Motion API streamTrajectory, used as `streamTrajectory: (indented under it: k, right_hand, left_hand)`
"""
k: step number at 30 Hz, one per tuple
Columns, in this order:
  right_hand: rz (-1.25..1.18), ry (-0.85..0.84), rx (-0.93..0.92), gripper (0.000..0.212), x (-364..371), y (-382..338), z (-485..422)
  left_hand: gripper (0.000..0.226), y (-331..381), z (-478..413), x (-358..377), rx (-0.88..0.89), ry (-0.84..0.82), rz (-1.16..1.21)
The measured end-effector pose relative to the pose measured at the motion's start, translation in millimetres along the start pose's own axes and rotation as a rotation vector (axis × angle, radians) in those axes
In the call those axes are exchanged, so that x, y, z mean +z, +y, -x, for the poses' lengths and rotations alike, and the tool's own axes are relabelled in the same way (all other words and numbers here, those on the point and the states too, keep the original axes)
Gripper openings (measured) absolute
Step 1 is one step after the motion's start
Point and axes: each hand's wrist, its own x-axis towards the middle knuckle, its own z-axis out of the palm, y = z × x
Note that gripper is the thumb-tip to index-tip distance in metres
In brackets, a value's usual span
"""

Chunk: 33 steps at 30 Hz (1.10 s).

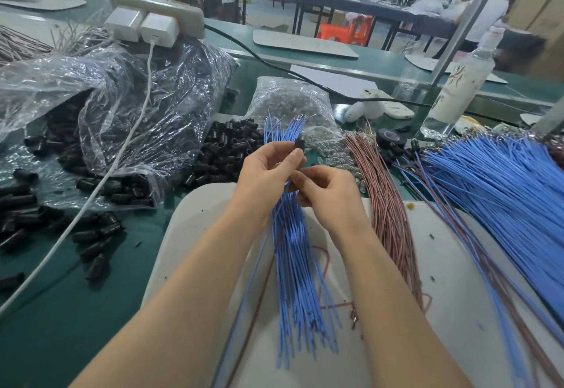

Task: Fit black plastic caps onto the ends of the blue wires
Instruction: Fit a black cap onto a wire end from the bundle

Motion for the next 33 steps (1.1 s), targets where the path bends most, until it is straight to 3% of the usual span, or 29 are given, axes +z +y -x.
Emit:
streamTrajectory:
  k: [7,12,20,22,24,27,33]
  right_hand:
    - [-0.039,0.043,0.062,0.058,1,13,-7]
    - [0.018,0.086,0.123,0.05,0,29,-11]
    - [0.166,0.116,0.205,0.018,-1,42,-19]
    - [0.185,0.19,0.198,0.019,-5,41,-19]
    - [0.189,0.375,0.166,0.017,-13,39,-18]
    - [0.381,0.547,0.196,0.017,-28,39,-20]
    - [0.836,0.346,0.249,0.033,-15,41,-59]
  left_hand:
    - [0.005,3,1,0,0.006,0.009,0.023]
    - [0.007,5,2,0,-0.006,0.057,0.031]
    - [0.01,8,3,-1,-0.047,0.117,0.007]
    - [0.008,6,1,-3,0.043,0.156,-0.105]
    - [0.012,4,-1,-5,0.164,0.174,-0.286]
    - [0.018,1,-1,-6,0.251,0.184,-0.445]
    - [0.022,-3,0,-4,0.278,0.14,-0.445]
